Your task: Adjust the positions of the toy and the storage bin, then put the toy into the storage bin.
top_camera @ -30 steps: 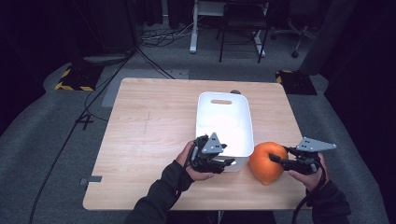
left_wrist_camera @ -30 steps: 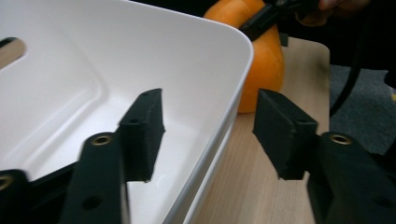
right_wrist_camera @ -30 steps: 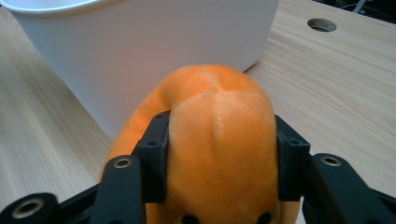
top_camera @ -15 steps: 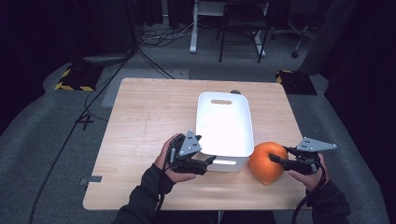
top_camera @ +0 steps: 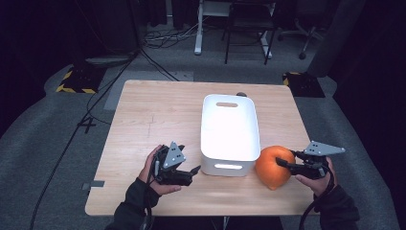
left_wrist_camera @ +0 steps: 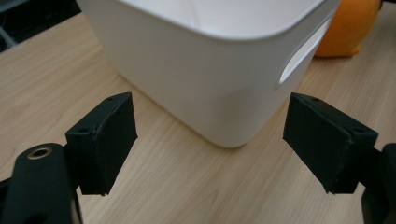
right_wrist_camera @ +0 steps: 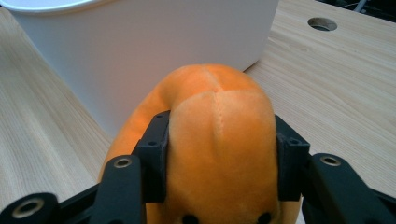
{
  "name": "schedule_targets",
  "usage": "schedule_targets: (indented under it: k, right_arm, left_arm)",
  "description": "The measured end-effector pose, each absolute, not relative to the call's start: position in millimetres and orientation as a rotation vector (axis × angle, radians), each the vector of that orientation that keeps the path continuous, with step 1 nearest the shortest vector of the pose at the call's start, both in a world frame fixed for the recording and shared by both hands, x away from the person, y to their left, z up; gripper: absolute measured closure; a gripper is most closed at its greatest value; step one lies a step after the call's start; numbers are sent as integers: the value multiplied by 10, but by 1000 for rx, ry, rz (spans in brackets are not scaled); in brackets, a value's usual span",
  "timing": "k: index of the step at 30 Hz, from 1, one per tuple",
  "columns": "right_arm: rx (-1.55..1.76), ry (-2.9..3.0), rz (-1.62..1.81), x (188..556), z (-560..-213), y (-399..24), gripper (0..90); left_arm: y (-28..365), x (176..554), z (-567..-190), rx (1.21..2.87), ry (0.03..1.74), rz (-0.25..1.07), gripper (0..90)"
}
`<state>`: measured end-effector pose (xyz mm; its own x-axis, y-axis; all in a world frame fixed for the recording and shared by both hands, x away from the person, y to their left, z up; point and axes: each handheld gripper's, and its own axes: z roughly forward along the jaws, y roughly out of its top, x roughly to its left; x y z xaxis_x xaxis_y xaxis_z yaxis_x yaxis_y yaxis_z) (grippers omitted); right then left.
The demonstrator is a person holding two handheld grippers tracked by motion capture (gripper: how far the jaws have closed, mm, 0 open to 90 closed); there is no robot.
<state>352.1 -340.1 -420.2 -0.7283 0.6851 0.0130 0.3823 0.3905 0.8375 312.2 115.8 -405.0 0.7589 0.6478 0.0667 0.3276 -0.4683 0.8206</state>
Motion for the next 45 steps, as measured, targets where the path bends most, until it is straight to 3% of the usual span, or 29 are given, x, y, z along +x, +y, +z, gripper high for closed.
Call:
schedule_targets:
  k: [13,21,27,45]
  right_arm:
    - [937,2319,1272,3523,-4210,-3397,501]
    - [929,2325,1271,3523,-4219,-3389,506]
    - [929,2328,1268,3535,-4213,-3376,513]
    - [875,2276,1314,3491,-4101,-3407,568]
  left_arm:
    - [1452,3189,-4698,2224,882,510,180]
    - [1568,3220,-4912,2272,943,437,177]
    - [1675,3235,-5008,2224,998,351,169]
    - [1675,3256,-5025,2206,1005,377,145]
